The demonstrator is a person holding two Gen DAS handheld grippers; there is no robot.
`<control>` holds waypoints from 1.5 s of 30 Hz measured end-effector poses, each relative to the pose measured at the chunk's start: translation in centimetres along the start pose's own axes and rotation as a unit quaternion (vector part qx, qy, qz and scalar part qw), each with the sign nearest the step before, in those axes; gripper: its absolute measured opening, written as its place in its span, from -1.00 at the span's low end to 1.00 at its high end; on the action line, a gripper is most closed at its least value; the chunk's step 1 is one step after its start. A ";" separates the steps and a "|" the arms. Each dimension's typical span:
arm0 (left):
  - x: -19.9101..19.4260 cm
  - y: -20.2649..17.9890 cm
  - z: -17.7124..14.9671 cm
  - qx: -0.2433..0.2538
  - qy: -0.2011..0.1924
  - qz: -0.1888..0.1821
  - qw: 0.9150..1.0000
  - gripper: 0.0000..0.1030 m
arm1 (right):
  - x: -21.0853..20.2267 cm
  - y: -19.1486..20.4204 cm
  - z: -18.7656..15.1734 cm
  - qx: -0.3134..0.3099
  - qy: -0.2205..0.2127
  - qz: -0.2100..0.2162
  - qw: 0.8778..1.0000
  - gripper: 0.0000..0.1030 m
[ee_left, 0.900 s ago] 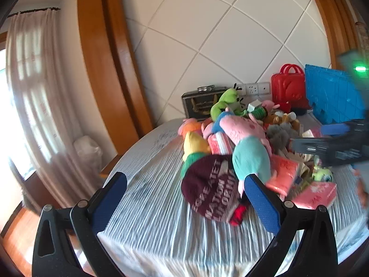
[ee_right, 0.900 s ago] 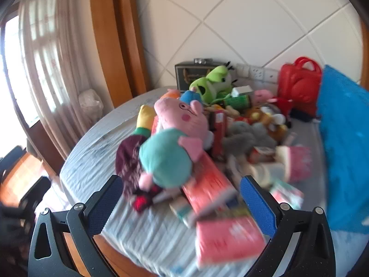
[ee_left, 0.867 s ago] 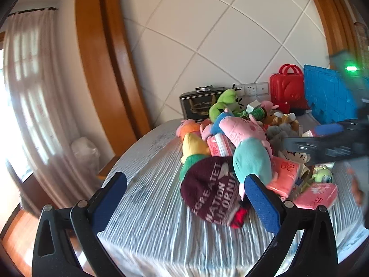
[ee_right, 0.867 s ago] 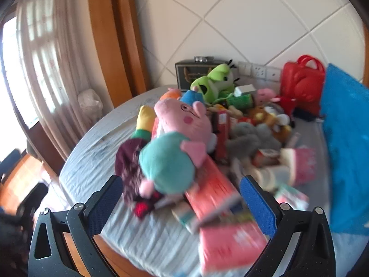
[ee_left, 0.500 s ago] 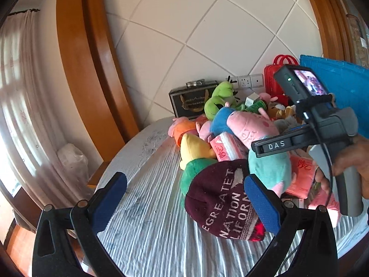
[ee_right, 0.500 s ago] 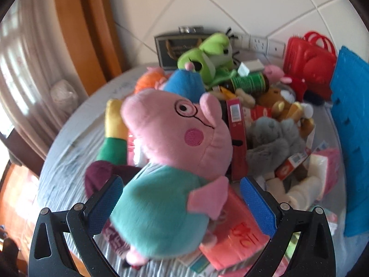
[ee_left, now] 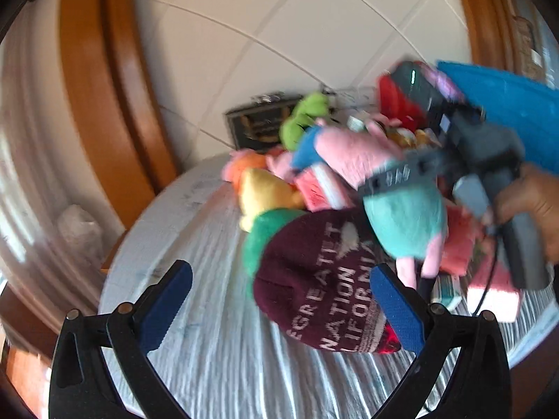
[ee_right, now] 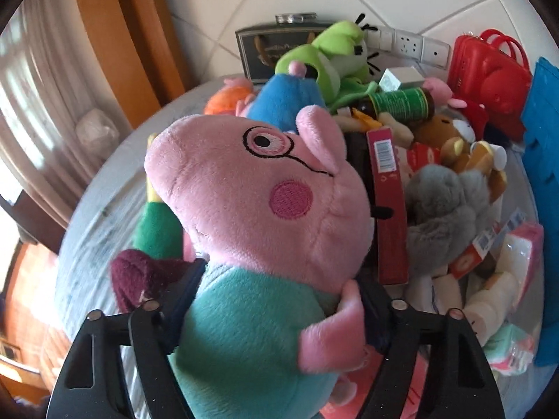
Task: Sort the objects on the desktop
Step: 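Reach the right gripper to the pink pig plush and grasp it, then grasp the maroon beanie with the left gripper while the right lifts the pig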
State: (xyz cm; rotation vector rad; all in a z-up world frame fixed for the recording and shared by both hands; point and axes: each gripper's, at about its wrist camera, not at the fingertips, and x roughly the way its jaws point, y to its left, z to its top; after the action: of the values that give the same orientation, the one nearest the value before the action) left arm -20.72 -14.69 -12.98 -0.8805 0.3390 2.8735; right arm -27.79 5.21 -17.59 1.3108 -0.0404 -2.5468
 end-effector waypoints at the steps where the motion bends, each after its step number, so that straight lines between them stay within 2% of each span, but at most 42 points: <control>1: 0.5 -0.2 0.1 0.006 -0.003 -0.012 1.000 1.00 | -0.6 -0.2 0.0 0.001 -0.007 0.002 1.000 0.45; 7: 5.3 -1.2 1.7 0.097 -0.006 -0.075 0.992 1.00 | -3.6 -1.7 -0.4 0.011 -0.033 0.000 0.999 0.45; 11: 8.0 -0.1 2.5 0.138 0.018 -0.080 0.987 1.00 | -4.5 -2.2 -0.9 0.017 -0.032 0.002 0.999 0.45; 13: 8.1 0.8 2.1 0.136 0.023 -0.072 0.988 1.00 | -4.8 -2.0 -1.0 0.016 -0.035 0.003 0.999 0.45; 18: 7.3 2.6 -0.9 0.075 0.047 -0.100 0.991 1.00 | -5.4 -1.5 -1.0 0.008 -0.046 0.009 0.999 0.46; 21: 7.3 1.8 -1.1 0.086 0.037 -0.108 0.990 1.00 | -5.4 -0.8 -0.8 -0.002 -0.047 0.011 0.999 0.47; 25: 8.0 0.8 0.7 0.116 0.008 -0.120 0.986 1.00 | -5.2 -0.1 -1.0 -0.007 -0.040 0.015 0.999 0.47; 27: 9.4 0.4 1.6 0.127 0.009 -0.134 0.983 1.00 | -5.5 -0.1 -1.1 -0.010 -0.042 0.012 0.999 0.48; 29: 10.6 -0.1 1.8 0.134 0.018 -0.167 0.977 0.87 | -5.8 -0.3 -1.1 -0.008 -0.043 0.012 0.999 0.48; 31: 11.6 -1.0 1.7 0.144 0.031 -0.185 0.972 0.39 | -6.0 -0.7 -1.1 -0.004 -0.046 0.008 0.999 0.48; 32: 12.0 -1.6 1.5 0.153 0.036 -0.193 0.969 0.24 | -6.1 -0.8 -1.2 -0.003 -0.047 0.007 0.999 0.48; 33: 11.9 -2.0 1.3 0.156 0.035 -0.203 0.966 -0.04 | -6.1 -1.0 -1.2 0.000 -0.048 0.007 0.999 0.48; 34: 11.8 -2.0 1.1 0.153 0.034 -0.216 0.964 -0.24 | -6.1 -1.1 -1.2 0.003 -0.049 0.008 0.999 0.48; 36: 11.4 -1.3 0.9 0.121 0.035 -0.237 0.963 -0.41 | -6.3 -1.3 -1.2 0.007 -0.052 0.009 0.999 0.48; 39: 10.2 0.0 1.2 0.076 0.040 -0.223 0.971 -0.54 | -7.0 -1.4 -1.3 0.007 -0.063 0.006 0.998 0.48; 42: 7.8 0.0 1.6 0.072 0.027 -0.196 0.978 -0.59 | -8.5 -1.7 -1.5 0.009 -0.083 -0.002 0.997 0.48; 45: 5.3 -0.5 2.7 0.076 0.011 -0.184 0.980 -0.61 | -10.0 -2.2 -1.6 0.015 -0.097 -0.009 0.995 0.48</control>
State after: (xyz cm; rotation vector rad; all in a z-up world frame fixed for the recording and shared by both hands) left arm -26.41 -13.27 -13.89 -0.8464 0.3504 2.4654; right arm -21.51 10.06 -10.94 1.0738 -0.1068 -2.6893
